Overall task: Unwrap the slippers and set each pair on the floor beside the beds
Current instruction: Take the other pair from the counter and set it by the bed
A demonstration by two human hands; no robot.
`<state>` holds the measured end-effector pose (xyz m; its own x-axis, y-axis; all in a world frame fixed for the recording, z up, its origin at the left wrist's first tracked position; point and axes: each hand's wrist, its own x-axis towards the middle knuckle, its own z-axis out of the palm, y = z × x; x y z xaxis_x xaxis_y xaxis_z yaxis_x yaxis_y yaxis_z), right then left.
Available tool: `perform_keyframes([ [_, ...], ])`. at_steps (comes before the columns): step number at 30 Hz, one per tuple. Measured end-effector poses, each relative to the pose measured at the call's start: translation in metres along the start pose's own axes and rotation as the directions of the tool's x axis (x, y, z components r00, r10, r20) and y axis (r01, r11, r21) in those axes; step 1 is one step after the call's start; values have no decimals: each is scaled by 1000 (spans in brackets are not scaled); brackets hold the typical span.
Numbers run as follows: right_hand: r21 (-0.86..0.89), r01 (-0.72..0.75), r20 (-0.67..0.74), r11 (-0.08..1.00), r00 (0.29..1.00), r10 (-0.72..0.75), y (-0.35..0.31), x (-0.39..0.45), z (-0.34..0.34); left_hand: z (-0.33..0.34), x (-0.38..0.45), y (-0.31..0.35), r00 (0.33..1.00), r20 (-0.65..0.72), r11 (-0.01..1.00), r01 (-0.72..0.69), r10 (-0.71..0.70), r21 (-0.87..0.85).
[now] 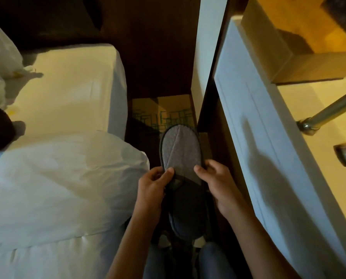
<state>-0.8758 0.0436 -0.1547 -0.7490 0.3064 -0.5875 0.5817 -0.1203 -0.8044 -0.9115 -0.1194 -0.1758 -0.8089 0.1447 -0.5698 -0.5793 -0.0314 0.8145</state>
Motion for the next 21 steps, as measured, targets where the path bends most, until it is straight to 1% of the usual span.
perform_keyframes([
  [2,29,-16,20,999,1000,15,33,33,3,0,29,-30,999,-27,1000,21,-21,-17],
  [5,1,-80,33,997,996,80,87,86,5,0,70,-81,997,-49,996,57,-60,-62],
  [10,-26,-122,7,992,992,122,179,168,6,-2,142,-169,993,-76,993,86,-92,-79],
  [12,-39,-112,42,993,993,114,213,199,4,-2,172,-205,991,-77,991,101,-108,-92],
  [16,-115,-91,38,989,995,96,280,267,-3,-2,234,-285,984,-134,991,108,-119,-84],
  [19,-164,-93,89,982,990,109,328,316,-5,-3,280,-343,979,-167,992,104,-115,-77],
  [21,-159,-100,118,982,986,119,358,347,-5,-3,310,-375,980,-162,990,102,-117,-99],
])
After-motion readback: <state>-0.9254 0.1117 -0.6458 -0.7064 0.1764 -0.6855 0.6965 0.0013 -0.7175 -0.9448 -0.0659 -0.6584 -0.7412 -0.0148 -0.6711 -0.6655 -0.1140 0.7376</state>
